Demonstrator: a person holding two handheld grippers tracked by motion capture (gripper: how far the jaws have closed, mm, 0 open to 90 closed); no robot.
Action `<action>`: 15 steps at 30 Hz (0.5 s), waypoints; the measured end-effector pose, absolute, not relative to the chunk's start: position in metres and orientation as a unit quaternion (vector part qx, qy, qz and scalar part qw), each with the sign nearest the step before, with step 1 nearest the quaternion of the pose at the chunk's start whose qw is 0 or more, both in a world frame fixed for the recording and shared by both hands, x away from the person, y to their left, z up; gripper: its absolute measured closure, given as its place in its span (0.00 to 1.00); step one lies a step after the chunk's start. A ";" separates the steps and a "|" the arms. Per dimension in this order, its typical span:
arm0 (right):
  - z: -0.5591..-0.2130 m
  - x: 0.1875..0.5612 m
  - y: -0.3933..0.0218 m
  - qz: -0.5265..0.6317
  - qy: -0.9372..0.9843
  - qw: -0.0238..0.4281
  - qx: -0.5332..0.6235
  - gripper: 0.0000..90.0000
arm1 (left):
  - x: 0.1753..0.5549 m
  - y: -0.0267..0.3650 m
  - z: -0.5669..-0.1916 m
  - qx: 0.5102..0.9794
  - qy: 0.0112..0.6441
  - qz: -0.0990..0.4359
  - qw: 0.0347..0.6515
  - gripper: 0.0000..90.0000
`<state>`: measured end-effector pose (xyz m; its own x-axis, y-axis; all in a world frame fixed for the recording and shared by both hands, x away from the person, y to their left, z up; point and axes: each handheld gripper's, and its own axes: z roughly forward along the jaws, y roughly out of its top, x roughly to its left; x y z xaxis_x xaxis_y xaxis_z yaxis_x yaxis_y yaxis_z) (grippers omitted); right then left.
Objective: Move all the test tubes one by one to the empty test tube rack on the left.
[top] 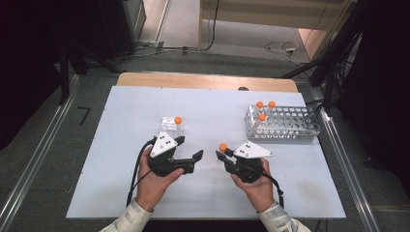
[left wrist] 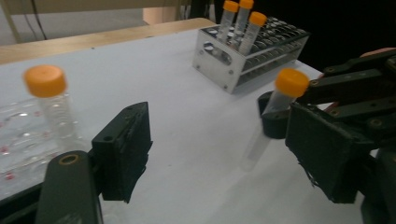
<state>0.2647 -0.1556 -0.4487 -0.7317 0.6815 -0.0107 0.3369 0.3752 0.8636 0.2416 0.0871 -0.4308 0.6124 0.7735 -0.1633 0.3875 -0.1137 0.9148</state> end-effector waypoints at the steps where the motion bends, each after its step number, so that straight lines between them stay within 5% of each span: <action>1: -0.450 0.263 -0.152 0.461 0.811 0.184 0.311 0.80 | 0.241 0.084 -0.431 0.726 0.396 0.181 0.533 0.28; 15: -0.456 0.253 -0.128 0.462 0.823 0.162 0.286 0.80 | 0.236 0.060 -0.432 0.746 0.354 0.188 0.532 0.52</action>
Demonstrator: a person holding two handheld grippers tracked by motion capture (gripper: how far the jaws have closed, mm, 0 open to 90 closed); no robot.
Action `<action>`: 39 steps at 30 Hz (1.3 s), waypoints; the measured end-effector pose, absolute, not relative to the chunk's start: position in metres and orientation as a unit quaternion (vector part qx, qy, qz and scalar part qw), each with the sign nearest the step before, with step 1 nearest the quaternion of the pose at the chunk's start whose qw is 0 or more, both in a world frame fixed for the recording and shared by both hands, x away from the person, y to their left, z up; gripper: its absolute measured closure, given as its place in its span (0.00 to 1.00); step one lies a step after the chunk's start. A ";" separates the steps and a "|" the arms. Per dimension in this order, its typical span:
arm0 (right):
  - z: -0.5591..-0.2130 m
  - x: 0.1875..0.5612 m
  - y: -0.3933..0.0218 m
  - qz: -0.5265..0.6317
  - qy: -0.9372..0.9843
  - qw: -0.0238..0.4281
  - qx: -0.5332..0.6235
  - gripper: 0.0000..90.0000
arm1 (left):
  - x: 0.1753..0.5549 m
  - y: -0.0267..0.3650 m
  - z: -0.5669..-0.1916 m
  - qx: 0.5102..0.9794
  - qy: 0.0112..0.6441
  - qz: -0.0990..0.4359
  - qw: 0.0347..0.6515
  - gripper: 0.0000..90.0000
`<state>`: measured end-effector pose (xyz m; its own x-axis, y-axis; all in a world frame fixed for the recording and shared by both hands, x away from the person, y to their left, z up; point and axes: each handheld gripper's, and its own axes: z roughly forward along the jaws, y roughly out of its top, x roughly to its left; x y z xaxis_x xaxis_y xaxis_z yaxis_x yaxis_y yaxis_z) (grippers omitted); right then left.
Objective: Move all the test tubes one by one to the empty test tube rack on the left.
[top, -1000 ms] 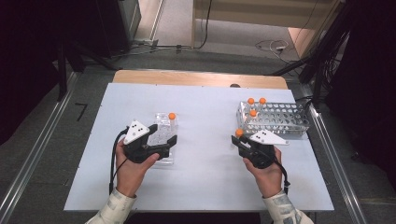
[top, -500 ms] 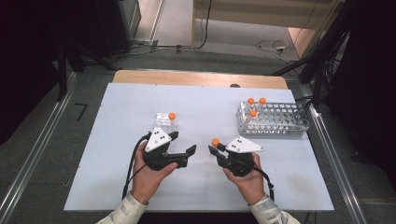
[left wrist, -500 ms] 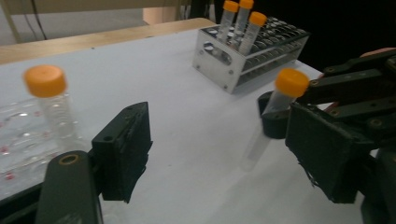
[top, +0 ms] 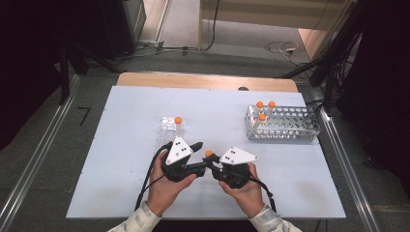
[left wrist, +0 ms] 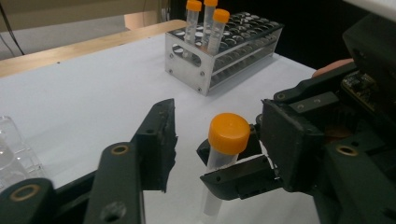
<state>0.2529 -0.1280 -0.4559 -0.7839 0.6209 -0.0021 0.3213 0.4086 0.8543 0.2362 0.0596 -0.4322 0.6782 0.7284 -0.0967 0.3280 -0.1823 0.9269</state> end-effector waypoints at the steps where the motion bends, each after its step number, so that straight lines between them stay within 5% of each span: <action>1: -0.456 0.253 -0.128 0.463 0.824 0.162 0.285 0.80 | 0.237 0.059 -0.433 0.748 0.351 0.188 0.531 0.54; 14: -0.455 0.253 -0.129 0.465 0.822 0.161 0.286 0.80 | 0.238 0.053 -0.437 0.756 0.338 0.191 0.527 0.77; 20: -0.454 0.254 -0.129 0.467 0.820 0.160 0.288 0.79 | 0.238 0.053 -0.436 0.754 0.335 0.199 0.529 0.78; 28: -0.450 0.254 -0.133 0.481 0.812 0.150 0.295 0.40 | 0.246 0.064 -0.427 0.747 0.343 0.201 0.533 0.79; 39: -0.449 0.258 -0.138 0.484 0.807 0.149 0.302 0.36 | 0.276 0.100 -0.399 0.716 0.385 0.192 0.550 0.79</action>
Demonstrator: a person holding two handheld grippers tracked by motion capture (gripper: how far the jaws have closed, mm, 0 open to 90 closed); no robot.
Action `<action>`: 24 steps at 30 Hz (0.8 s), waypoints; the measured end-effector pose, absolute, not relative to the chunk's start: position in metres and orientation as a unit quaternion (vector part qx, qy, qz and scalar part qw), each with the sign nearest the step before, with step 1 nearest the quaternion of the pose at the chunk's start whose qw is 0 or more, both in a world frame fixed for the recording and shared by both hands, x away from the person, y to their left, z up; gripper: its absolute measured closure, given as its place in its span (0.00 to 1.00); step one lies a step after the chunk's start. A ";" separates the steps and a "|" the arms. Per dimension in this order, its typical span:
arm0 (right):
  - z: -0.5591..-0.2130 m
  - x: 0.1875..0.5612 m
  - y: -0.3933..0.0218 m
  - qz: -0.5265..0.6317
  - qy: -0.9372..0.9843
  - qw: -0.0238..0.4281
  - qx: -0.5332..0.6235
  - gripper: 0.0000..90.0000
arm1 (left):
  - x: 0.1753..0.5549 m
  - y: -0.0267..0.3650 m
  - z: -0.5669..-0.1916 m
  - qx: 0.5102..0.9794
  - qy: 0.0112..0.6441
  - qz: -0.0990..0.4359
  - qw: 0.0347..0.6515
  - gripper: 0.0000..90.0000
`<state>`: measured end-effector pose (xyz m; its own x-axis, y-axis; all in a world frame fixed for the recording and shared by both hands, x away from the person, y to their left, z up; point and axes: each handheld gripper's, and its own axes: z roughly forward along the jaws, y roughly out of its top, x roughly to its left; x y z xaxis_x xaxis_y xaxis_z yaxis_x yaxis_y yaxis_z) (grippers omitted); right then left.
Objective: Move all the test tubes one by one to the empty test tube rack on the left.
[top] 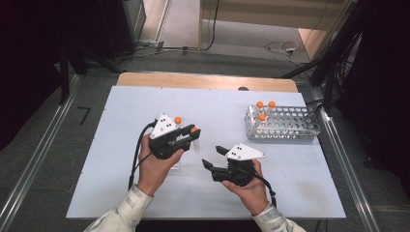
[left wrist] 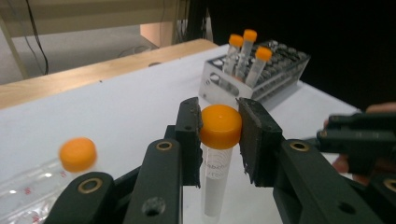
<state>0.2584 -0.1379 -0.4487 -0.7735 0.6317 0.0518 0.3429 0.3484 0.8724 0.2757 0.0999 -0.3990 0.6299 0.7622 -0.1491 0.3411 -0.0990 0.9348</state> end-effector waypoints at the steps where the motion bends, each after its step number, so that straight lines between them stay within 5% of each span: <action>1: -0.449 0.258 -0.138 0.484 0.807 0.150 0.302 0.36 | 0.277 0.102 -0.396 0.712 0.387 0.191 0.554 0.79; 24: -0.447 0.258 -0.143 0.487 0.803 0.152 0.306 0.38 | 0.295 0.137 -0.381 0.688 0.422 0.241 0.538 0.79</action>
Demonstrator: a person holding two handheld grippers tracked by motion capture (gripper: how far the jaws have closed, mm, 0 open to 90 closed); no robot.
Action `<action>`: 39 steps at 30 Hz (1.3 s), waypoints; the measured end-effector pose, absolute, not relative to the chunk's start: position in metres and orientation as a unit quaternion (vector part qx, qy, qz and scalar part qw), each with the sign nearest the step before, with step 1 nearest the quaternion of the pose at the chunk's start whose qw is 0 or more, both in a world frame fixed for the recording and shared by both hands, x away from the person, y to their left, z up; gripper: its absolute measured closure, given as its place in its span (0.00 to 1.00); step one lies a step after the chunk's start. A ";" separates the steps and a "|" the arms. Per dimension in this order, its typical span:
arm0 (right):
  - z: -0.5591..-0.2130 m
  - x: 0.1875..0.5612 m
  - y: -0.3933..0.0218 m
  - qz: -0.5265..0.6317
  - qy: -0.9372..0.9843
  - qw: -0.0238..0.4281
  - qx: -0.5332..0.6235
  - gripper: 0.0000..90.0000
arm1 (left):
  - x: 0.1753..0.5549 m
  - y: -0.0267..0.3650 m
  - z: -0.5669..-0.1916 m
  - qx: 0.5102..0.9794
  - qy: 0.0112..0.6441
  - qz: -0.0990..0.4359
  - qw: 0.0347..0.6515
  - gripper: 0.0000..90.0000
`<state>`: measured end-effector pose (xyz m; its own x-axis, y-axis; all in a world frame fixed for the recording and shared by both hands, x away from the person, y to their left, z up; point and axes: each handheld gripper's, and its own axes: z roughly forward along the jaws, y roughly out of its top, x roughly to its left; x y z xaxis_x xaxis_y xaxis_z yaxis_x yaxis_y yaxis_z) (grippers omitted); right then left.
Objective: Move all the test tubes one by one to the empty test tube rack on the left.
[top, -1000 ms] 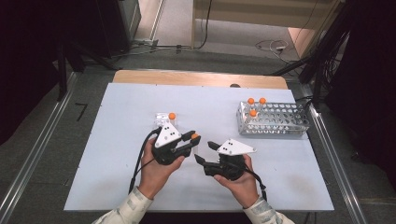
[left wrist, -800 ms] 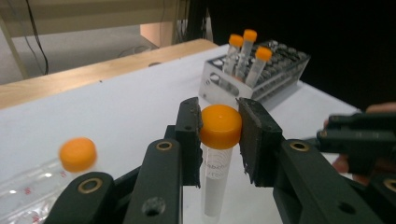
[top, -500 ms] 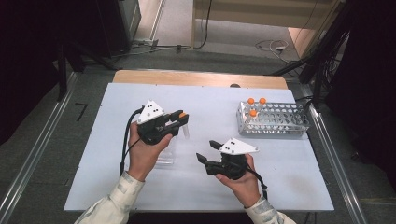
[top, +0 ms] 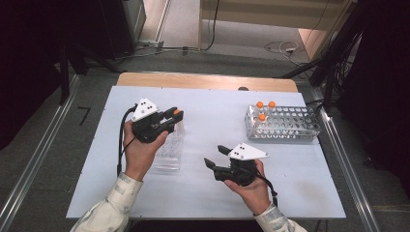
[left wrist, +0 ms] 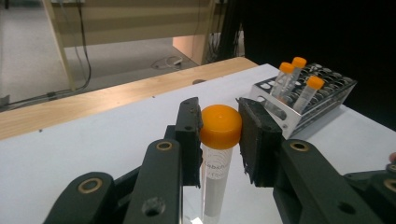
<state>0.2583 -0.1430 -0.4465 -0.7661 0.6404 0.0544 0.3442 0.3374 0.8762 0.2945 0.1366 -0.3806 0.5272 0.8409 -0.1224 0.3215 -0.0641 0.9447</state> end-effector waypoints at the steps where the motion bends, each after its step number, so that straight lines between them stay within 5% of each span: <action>1: -0.447 0.258 -0.143 0.487 0.804 0.152 0.306 0.38 | 0.295 0.138 -0.381 0.687 0.425 0.242 0.537 0.79; 39: -0.447 0.258 -0.145 0.486 0.804 0.151 0.307 0.38 | 0.299 0.131 -0.419 0.712 0.431 0.273 0.483 0.78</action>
